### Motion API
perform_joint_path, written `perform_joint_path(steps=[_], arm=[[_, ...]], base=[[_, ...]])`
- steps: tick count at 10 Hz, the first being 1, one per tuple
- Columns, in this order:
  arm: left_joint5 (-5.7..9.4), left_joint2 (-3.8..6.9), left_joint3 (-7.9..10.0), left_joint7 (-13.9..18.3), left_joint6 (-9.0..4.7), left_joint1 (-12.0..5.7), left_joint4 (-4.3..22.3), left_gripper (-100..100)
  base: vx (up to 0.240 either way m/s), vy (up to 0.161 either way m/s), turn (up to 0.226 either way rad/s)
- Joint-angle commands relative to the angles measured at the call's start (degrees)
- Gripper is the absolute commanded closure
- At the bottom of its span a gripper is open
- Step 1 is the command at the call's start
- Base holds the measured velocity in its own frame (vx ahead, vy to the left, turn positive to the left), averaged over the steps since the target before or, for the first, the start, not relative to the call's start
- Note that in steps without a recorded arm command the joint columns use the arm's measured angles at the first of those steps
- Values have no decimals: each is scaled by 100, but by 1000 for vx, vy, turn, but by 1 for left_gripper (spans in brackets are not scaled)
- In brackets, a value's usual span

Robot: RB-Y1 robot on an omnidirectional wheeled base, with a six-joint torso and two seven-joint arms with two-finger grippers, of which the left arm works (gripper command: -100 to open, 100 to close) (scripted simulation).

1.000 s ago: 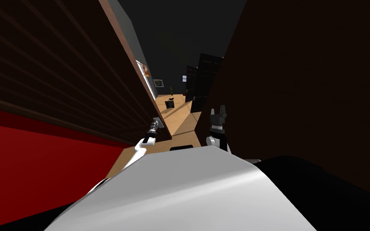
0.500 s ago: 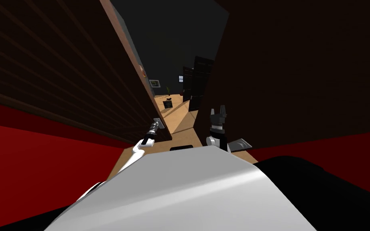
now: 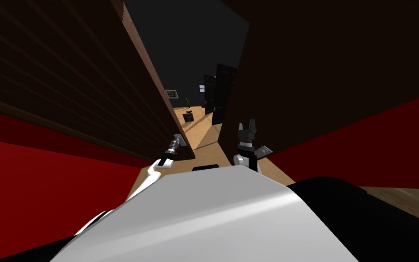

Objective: Pull the door open

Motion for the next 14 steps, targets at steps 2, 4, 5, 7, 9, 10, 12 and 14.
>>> perform_joint_path(steps=[2, 4, 5, 7, 9, 10, 12, 14], arm=[[5, 243, -192, 195, -135, 242, -200, 100], [0, 254, -219, 198, -138, 266, -233, 100], [4, 423, -335, 327, -303, 420, -281, 100], [15, 612, -425, 453, -484, 546, -337, 100], [26, 804, -516, 581, -669, 675, -393, 100], [31, 886, -555, 636, -748, 731, -418, 100], [30, 906, -576, 646, -750, 748, -438, 100], [34, 1072, -661, 762, -980, 856, -401, 100]], base=[[-266, 124, -121], [-178, 79, -59], [-180, 71, -153], [-240, 147, -164], [-217, 105, -145], [-213, 100, -115], [-154, 89, -58], [-179, 80, -141]])
